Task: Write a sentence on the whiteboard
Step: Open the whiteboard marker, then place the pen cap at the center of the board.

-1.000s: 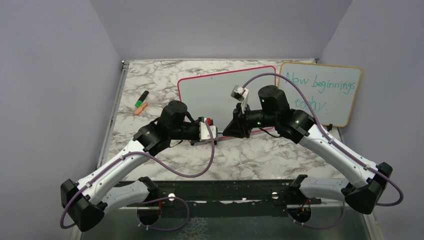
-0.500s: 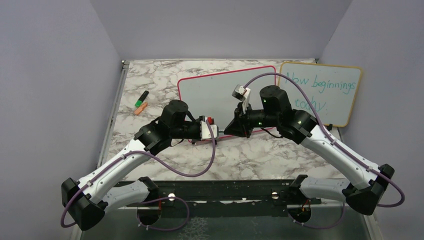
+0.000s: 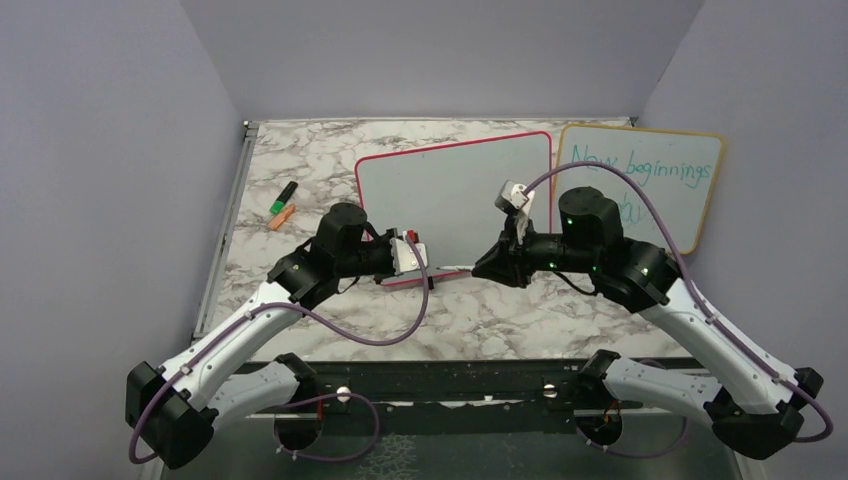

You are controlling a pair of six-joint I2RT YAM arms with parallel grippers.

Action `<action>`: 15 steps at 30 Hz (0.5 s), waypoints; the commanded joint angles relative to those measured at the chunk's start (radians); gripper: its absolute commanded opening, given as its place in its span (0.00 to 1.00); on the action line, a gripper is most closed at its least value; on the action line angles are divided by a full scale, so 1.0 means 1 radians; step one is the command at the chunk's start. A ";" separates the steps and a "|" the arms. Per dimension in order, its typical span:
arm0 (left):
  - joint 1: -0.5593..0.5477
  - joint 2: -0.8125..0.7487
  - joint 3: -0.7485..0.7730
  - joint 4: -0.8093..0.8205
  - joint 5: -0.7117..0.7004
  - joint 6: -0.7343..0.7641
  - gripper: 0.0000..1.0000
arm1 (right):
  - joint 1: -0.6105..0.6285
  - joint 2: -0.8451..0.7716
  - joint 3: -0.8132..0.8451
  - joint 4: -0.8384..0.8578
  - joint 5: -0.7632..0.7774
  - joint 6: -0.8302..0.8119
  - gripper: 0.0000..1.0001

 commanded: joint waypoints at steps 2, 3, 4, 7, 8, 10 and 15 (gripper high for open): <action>0.005 -0.004 -0.022 0.014 -0.042 0.003 0.00 | 0.009 -0.077 -0.017 -0.041 0.090 -0.016 0.01; 0.005 -0.004 -0.024 0.017 -0.038 -0.006 0.00 | 0.009 -0.086 -0.019 -0.031 0.111 -0.012 0.01; 0.004 -0.001 -0.025 0.020 -0.035 -0.020 0.00 | 0.008 -0.091 -0.018 -0.028 0.142 -0.007 0.01; -0.005 0.007 -0.026 0.034 -0.043 -0.090 0.00 | 0.008 -0.099 -0.015 -0.021 0.270 0.019 0.01; -0.014 0.013 -0.024 0.038 -0.051 -0.116 0.00 | 0.008 -0.102 -0.016 -0.015 0.311 0.028 0.01; -0.041 0.034 -0.018 0.046 -0.075 -0.184 0.00 | 0.008 -0.110 -0.021 -0.012 0.394 0.044 0.01; -0.118 0.106 -0.013 0.065 -0.160 -0.365 0.00 | 0.007 -0.153 -0.064 0.018 0.594 0.061 0.01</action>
